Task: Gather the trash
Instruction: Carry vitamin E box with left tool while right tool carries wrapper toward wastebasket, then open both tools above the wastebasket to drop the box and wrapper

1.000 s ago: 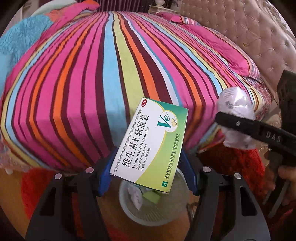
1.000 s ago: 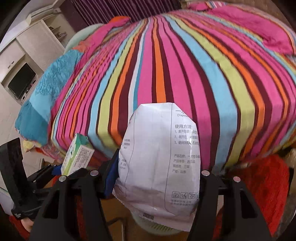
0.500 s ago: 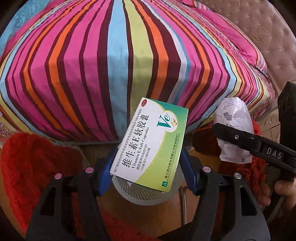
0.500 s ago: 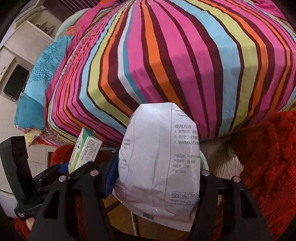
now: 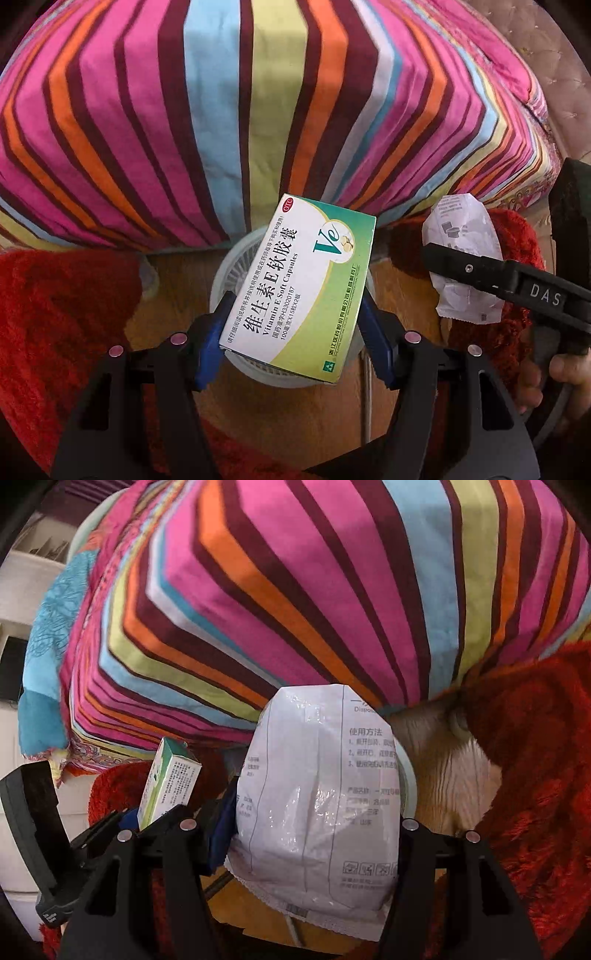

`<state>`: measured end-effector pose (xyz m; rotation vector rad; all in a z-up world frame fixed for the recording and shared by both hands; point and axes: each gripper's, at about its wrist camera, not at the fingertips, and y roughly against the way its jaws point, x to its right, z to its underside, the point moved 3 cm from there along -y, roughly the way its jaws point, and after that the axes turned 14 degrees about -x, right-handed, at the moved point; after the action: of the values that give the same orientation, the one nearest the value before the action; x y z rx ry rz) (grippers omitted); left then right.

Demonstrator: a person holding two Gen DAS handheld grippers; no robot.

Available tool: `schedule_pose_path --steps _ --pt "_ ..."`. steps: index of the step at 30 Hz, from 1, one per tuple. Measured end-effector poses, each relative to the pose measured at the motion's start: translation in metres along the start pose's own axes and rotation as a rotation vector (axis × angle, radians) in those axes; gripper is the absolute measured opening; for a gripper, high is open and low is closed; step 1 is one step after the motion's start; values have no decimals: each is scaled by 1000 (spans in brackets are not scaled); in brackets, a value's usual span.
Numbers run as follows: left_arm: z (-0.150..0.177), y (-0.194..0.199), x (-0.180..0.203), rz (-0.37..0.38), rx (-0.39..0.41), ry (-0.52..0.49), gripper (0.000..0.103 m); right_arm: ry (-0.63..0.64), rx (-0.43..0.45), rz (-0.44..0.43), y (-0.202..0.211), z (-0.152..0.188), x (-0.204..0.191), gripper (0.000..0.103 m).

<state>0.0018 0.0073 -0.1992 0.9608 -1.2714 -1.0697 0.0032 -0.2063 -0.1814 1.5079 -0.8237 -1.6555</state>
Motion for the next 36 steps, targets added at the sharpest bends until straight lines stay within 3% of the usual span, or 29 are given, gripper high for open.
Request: schedule_pose_path --steps 9,17,21,36 --pt "-4 -38 -6 -1 -160 22 63 -101 -148 -29 -35 -3 20 58" --pt "-5 -73 -12 4 -303 57 63 -149 -216 -34 -59 -6 19 58" --pt "-6 -78 -18 21 -327 97 63 -178 -248 -38 -69 -9 24 58" --pt "-6 -97 -17 6 -397 102 63 -256 -350 -24 -108 -12 32 58"
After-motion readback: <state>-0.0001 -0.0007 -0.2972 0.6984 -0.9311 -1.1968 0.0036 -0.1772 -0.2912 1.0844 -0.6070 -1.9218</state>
